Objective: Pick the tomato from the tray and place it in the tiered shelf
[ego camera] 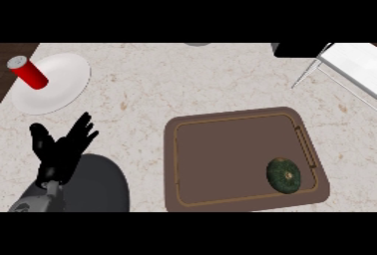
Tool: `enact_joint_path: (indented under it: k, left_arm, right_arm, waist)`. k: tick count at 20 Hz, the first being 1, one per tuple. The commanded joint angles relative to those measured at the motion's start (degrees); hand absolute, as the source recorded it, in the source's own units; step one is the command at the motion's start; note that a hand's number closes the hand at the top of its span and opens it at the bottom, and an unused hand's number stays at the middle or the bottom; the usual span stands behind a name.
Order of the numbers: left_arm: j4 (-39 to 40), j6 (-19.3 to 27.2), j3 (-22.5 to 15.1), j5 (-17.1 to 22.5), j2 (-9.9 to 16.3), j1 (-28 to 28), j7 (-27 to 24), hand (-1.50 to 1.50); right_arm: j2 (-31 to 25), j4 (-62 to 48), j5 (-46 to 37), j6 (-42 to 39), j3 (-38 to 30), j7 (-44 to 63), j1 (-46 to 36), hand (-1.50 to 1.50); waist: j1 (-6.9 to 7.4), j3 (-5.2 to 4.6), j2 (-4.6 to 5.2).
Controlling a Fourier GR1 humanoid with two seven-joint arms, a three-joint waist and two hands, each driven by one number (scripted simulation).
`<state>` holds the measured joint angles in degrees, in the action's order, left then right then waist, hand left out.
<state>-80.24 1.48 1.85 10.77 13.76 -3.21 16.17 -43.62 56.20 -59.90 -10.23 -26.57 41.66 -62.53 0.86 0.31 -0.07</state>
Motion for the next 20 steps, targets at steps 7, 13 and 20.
enact_joint_path:
  k: [7, 13, 20]
  left_arm:
    - [3.6, -0.5, -0.1, -1.7, -1.4, 2.5, -1.8, 0.0]
    - [0.7, -0.3, 0.4, -1.7, -1.3, 4.1, -0.3, 0.0]
    - [-0.1, -0.1, 0.3, -1.6, -1.6, 1.5, 1.9, 0.0]
  right_arm:
    - [-1.8, -8.8, 2.9, 8.4, -1.1, -9.7, 1.6, 1.5]
    - [-1.6, -8.3, 2.9, 7.4, 1.3, -8.8, 1.5, 1.5]
    - [-0.8, -6.5, 5.1, 15.9, -3.6, -4.1, 0.7, -1.5]
  waist:
    - [-0.06, -0.31, 0.34]
    - [-0.2, -0.32, 0.12]
    - [-0.45, -0.29, 0.09]
